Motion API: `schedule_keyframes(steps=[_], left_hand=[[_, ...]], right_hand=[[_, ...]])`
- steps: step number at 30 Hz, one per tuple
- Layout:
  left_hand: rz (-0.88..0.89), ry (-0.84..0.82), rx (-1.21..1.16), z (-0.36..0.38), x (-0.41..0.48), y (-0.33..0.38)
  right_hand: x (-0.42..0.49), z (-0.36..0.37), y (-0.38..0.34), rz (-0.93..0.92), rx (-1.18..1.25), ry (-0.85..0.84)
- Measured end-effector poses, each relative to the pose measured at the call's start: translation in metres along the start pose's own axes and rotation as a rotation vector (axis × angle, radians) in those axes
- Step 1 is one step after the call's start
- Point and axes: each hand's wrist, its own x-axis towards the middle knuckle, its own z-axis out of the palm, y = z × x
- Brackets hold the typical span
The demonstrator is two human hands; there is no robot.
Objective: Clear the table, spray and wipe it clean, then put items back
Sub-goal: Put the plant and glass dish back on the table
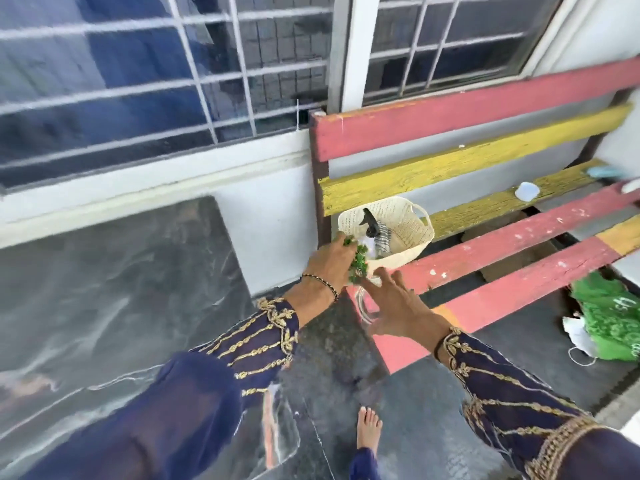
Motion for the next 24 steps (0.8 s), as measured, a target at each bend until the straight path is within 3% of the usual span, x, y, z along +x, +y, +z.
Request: schedule_keyframes(steps=[8,13,19,24], left_hand=[[-0.277,0.185,0.003,-0.112,-0.108,-0.131],[-0.526,0.227,-0.015,-0.141,-0.179,-0.232],[-0.744,0.244,-0.038,-0.144,-0.244,-0.337],[-0.824,0.250,-0.049,-0.137,-0.265,-0.423]], right_hand=[[-0.003,-0.066,-0.177,-0.240,0.010,0.072],[0.030,-0.068,-0.276,-0.366,0.080,0.030],[0.102,-0.054,-0.358,-0.341,0.142,-0.056],[0.180,-0.048,-0.411,-0.310,0.153,-0.047]])
